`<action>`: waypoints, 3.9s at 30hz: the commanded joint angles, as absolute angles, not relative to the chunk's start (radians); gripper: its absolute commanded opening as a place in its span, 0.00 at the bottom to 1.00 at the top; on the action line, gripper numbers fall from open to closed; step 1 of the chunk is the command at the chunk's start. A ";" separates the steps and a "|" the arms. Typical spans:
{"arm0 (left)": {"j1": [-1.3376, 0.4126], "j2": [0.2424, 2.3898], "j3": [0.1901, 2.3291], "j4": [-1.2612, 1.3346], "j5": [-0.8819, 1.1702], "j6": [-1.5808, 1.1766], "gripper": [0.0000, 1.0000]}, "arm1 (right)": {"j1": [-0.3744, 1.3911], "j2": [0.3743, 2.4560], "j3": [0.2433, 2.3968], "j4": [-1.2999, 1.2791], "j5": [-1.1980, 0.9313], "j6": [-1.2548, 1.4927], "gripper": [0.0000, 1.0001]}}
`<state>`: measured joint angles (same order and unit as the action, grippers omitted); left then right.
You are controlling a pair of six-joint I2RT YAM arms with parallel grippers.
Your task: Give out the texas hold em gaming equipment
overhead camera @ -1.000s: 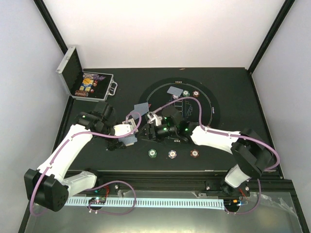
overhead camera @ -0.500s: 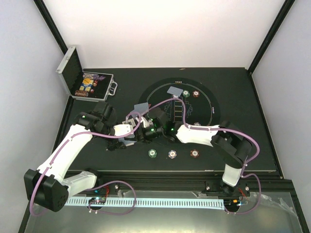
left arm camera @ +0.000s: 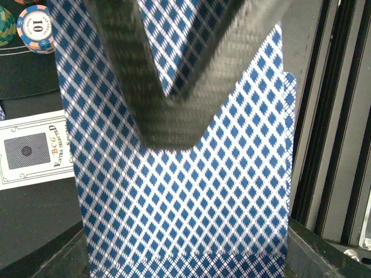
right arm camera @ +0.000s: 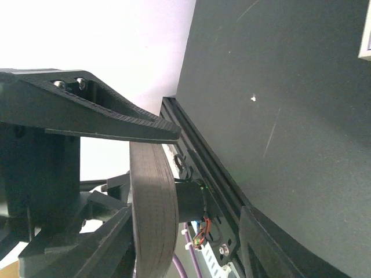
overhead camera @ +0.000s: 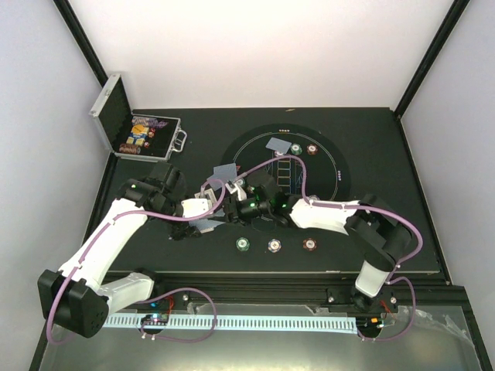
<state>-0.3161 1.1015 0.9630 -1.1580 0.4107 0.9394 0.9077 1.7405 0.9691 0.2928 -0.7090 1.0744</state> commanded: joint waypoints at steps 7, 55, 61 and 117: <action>-0.313 1.074 1.001 -1.170 0.427 0.945 0.02 | 0.878 1.675 0.955 0.100 -0.630 0.986 0.39; -0.313 1.070 0.986 -1.172 0.403 0.959 0.02 | 0.607 1.763 1.078 -0.133 -0.735 0.710 0.46; -0.313 1.073 0.991 -1.175 0.411 0.956 0.02 | 0.679 1.790 1.055 -0.182 -0.681 0.674 0.60; -0.313 1.062 0.995 -1.176 0.413 0.958 0.01 | 0.876 1.797 1.000 0.158 -0.699 0.984 0.50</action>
<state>-0.3157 1.0840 0.9627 -1.1545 0.3950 0.9421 0.9089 1.8111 1.0370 0.2920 -0.7689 1.0355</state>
